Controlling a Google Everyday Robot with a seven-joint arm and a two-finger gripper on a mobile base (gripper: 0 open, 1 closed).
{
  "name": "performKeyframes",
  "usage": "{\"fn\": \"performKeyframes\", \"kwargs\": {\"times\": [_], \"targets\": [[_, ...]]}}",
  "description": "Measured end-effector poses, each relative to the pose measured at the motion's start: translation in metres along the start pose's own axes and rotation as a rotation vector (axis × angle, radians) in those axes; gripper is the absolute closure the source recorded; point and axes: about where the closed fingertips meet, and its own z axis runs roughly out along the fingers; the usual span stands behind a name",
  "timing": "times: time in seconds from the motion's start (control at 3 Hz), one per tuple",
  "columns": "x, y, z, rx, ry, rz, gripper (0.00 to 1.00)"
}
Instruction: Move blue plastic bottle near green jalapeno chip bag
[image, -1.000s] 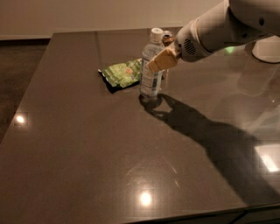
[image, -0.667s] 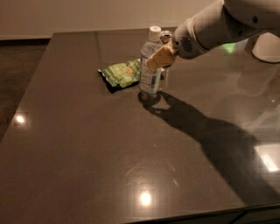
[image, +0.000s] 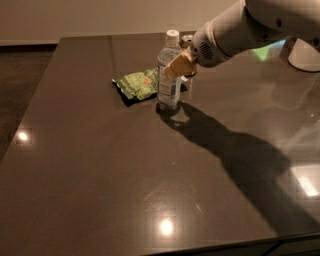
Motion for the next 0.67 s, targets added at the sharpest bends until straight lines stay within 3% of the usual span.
{"fn": "performKeyframes", "kwargs": {"times": [0.33, 0.67], "targets": [[-0.0005, 0.0031, 0.0050, -0.011, 0.012, -0.024, 0.12], [-0.0014, 0.0043, 0.0046, -0.011, 0.011, -0.025, 0.00]]}}
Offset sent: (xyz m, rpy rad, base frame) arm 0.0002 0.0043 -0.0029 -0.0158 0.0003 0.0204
